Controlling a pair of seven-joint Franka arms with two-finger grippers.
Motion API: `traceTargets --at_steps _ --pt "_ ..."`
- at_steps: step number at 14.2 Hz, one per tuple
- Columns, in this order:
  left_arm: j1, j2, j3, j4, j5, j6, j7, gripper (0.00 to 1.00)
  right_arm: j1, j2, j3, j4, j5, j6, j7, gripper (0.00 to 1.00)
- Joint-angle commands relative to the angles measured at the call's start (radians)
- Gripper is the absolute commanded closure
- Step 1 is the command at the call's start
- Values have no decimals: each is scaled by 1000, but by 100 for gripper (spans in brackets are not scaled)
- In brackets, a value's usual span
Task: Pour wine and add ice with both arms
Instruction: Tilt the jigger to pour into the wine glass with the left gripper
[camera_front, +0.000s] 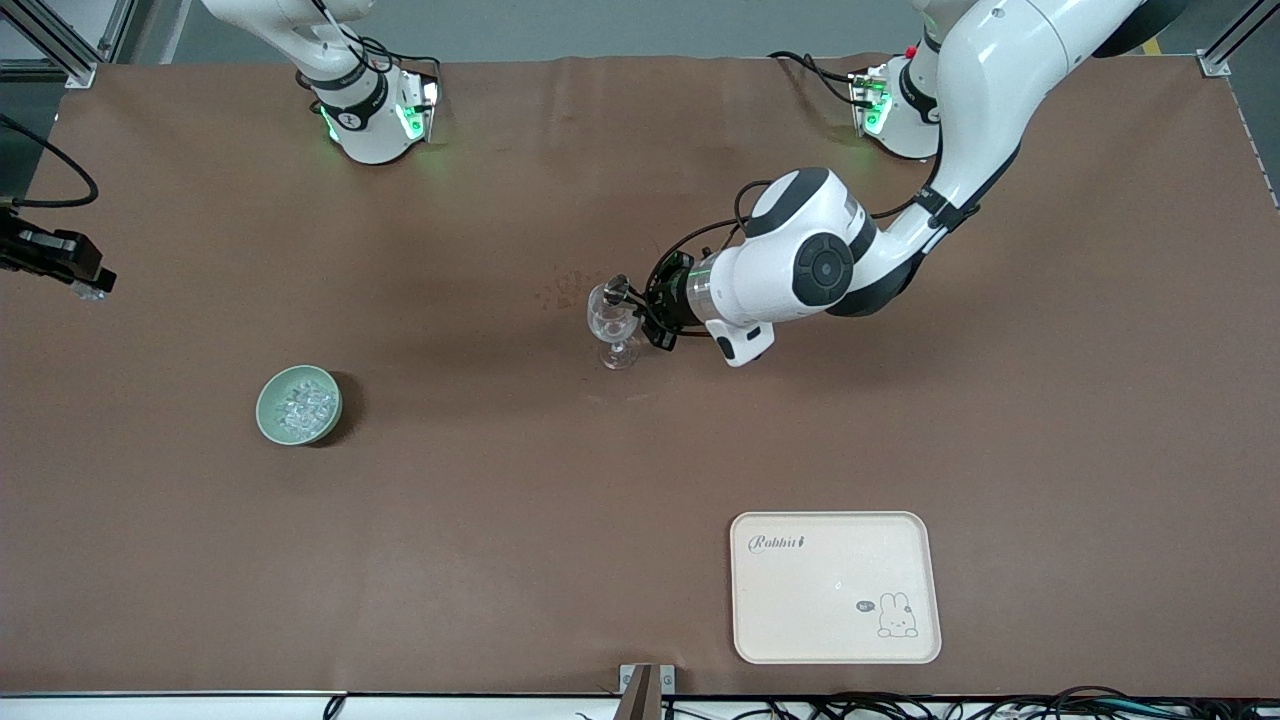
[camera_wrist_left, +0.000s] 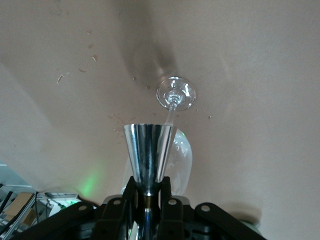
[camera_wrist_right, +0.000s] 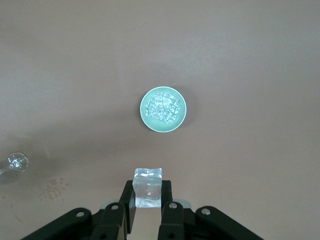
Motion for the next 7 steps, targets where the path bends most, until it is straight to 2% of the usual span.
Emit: traceTargets --at_steps 1,7 --pt "-32 7 9 28 58 -5 -65 99 0 -8 1 -13 -2 5 11 99" --pt "-46 16 9 28 158 -8 -145 99 -3 -8 0 -14 -2 3 8 99"
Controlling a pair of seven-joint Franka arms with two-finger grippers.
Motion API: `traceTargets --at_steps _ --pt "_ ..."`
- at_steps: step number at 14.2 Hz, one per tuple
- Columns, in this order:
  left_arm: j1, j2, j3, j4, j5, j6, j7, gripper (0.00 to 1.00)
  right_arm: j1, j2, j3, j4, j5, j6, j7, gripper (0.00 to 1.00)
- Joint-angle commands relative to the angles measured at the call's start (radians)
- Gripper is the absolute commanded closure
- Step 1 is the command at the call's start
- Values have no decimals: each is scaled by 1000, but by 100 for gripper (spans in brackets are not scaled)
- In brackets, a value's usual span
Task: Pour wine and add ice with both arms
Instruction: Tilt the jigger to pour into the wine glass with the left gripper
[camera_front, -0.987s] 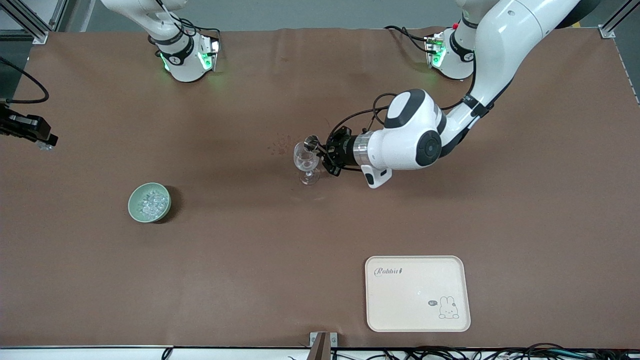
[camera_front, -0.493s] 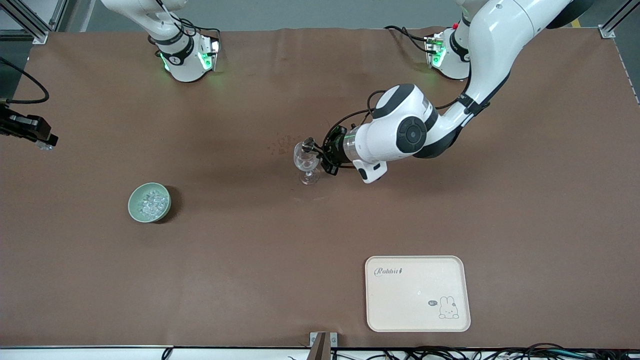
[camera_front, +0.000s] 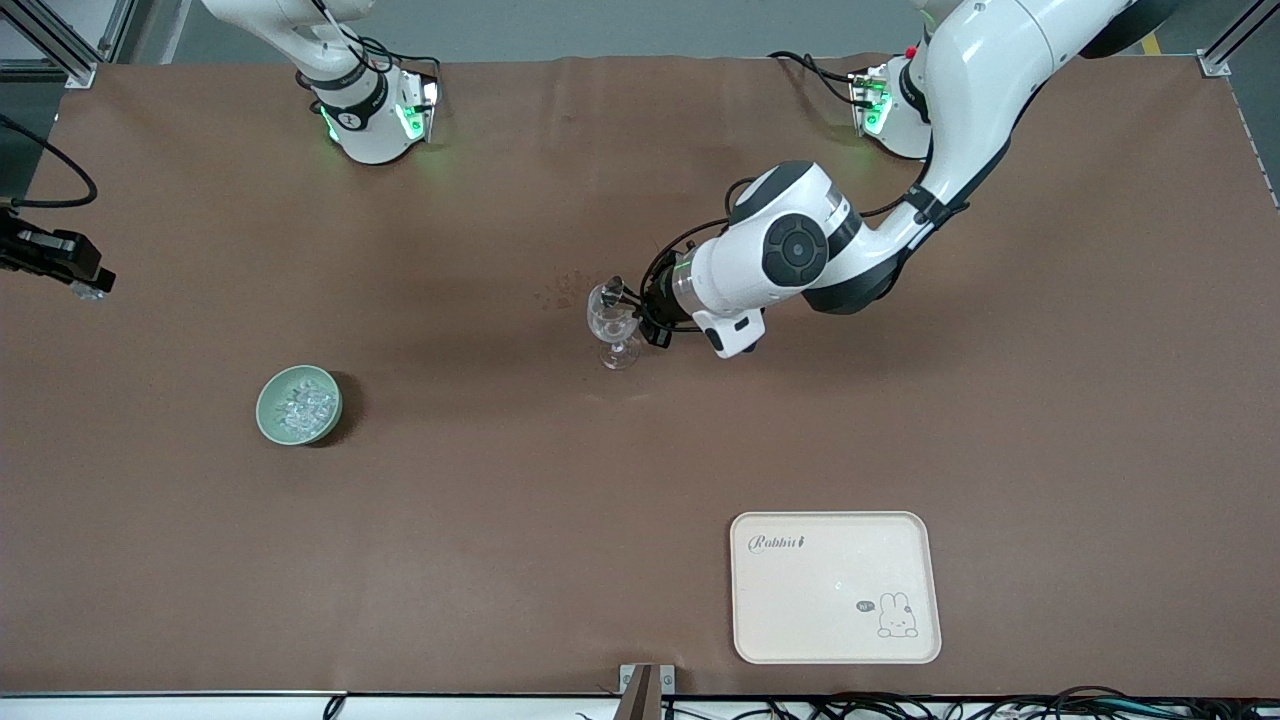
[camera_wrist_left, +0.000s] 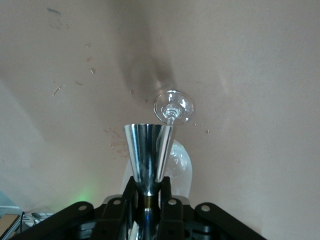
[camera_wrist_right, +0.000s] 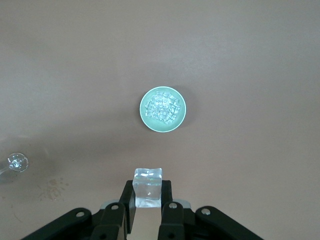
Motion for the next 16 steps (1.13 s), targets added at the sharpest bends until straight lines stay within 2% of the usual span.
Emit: traceTargets --at_steps 1,8,12,16 --pt "-15 9 6 26 57 -8 -58 99 -3 -8 2 -14 -2 3 8 99" --pt "-18 6 6 28 138 -12 -119 99 -3 -8 2 -14 -2 3 8 99" --pt "-41 11 6 70 163 -81 -130 99 -3 -8 3 -14 -1 3 8 99" --pt "-52 9 16 74 189 -90 -130 99 -3 -8 2 -14 -1 2 8 99"
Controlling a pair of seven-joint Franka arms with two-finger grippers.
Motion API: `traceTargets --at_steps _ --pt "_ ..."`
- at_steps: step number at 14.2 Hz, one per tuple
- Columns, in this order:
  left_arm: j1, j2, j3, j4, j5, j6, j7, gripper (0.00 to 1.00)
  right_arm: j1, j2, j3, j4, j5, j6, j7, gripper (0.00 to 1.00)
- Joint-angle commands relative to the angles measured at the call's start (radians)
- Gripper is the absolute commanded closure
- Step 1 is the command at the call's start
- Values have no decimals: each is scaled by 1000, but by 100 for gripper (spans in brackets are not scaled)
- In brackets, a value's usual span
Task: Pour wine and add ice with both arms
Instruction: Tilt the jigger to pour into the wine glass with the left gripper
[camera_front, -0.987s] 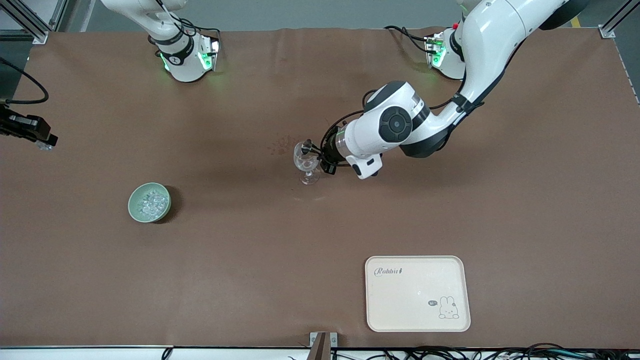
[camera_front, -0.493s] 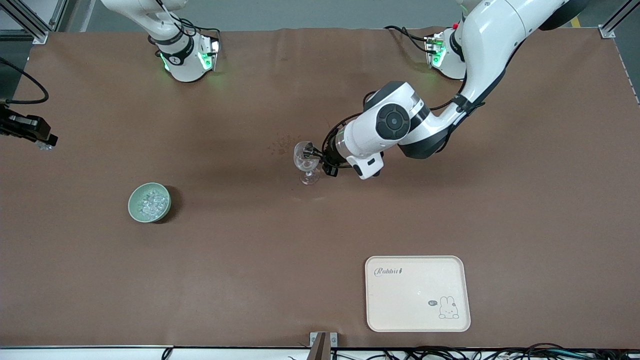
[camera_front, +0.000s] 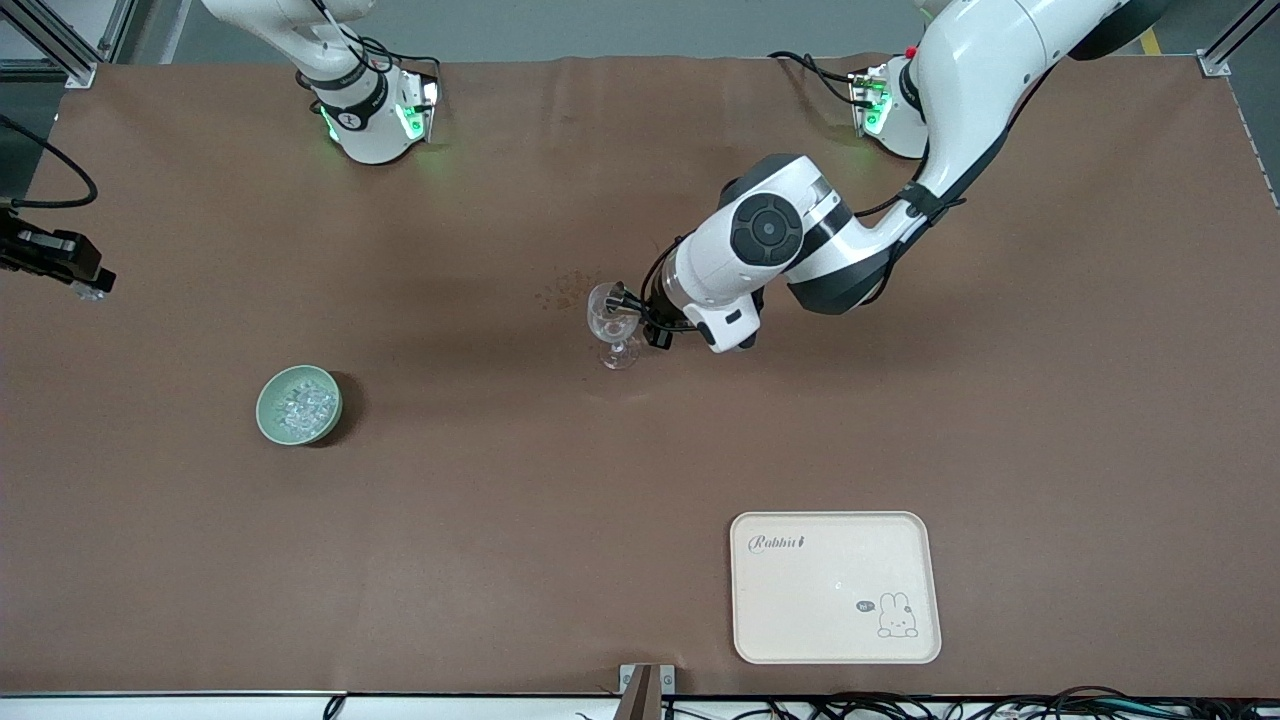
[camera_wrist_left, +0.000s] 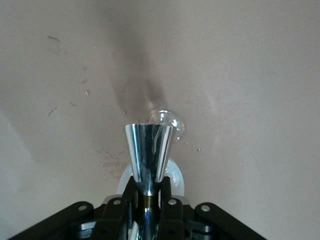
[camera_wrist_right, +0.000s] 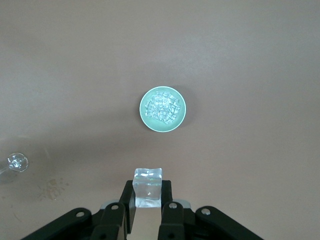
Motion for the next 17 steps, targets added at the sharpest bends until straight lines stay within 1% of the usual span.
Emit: traceTargets --at_steps 1,11,13,14,15,17 --pt "-25 5 16 34 29 -27 -26 99 -3 -8 3 -13 -1 2 8 99" --pt "-52 5 37 38 54 -30 -23 99 -1 -8 2 -13 -1 2 8 99" --pt "-40 10 38 38 51 -30 8 99 -1 -8 2 -13 -1 -1 10 99" --pt "-29 24 35 37 33 -36 53 99 -1 -8 2 -13 -1 -1 10 99" --pt "-31 30 33 40 -12 -60 87 99 -1 -8 3 -13 -1 -1 11 99" --pt "-23 30 36 40 -143 -68 181 99 2 -8 3 -13 -1 -1 14 99"
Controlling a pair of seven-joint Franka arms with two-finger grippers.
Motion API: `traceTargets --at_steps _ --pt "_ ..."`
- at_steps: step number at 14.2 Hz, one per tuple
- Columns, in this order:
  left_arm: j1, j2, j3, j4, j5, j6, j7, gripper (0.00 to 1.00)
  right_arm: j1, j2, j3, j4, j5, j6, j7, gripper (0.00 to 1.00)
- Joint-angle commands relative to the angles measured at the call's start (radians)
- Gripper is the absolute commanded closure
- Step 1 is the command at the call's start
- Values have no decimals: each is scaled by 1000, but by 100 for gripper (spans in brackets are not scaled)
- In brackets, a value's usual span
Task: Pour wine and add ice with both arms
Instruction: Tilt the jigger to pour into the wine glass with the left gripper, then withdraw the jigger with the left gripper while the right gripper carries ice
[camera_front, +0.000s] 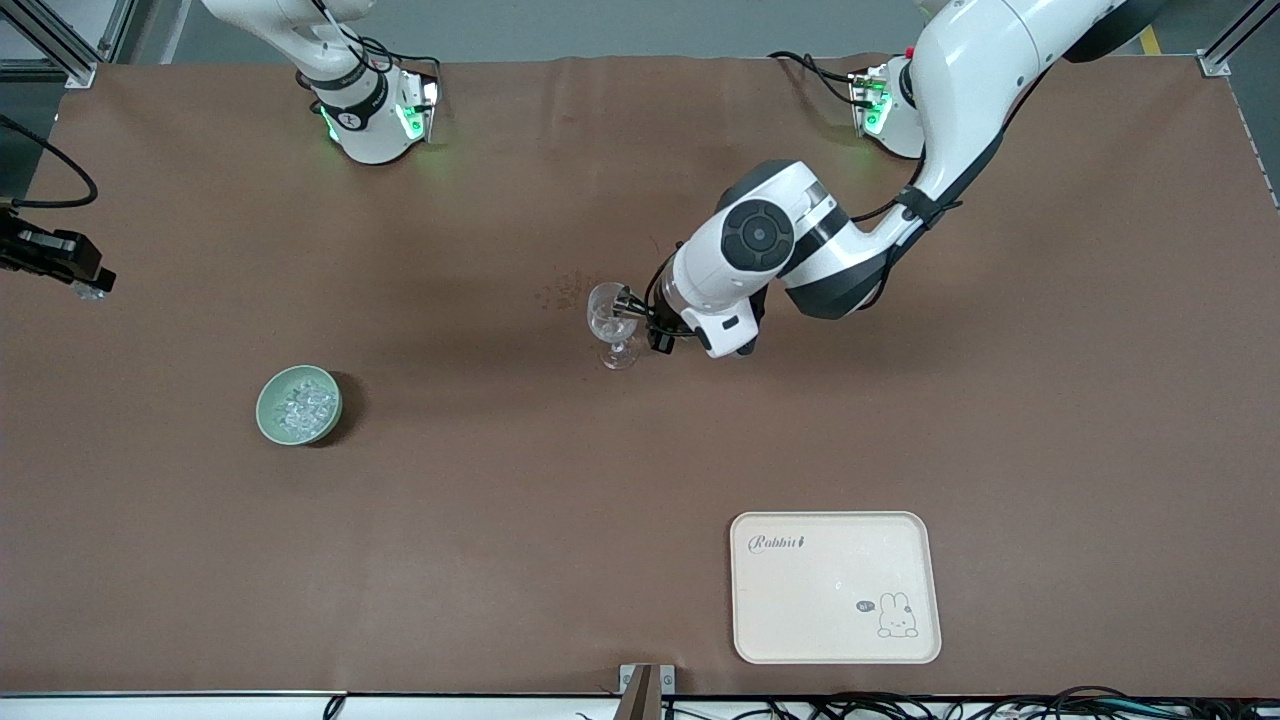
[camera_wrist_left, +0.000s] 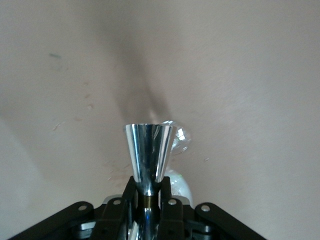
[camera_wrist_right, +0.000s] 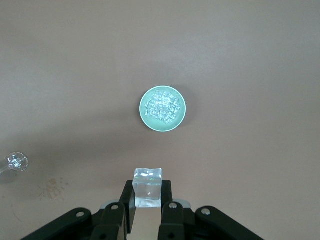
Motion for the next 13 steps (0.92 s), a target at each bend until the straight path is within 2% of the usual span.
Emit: traceTargets --at_steps 1,4,6,8,11,13 --pt "20 14 -1 26 -149 -28 116 99 2 -8 1 -13 -1 1 14 99" --pt "57 12 -3 26 -261 -28 199 99 3 -8 3 -13 -1 -1 16 99" --pt "120 8 -8 27 -315 -66 297 99 6 -8 3 -13 -1 -1 16 99" --pt "203 8 -17 68 -431 -116 404 99 19 -8 3 -13 1 -2 17 99" --pt "313 15 -15 125 -617 -201 541 99 89 -8 3 -13 -1 4 124 99" --pt "434 27 -14 128 -712 -261 688 99 163 -7 4 -13 2 13 209 99"
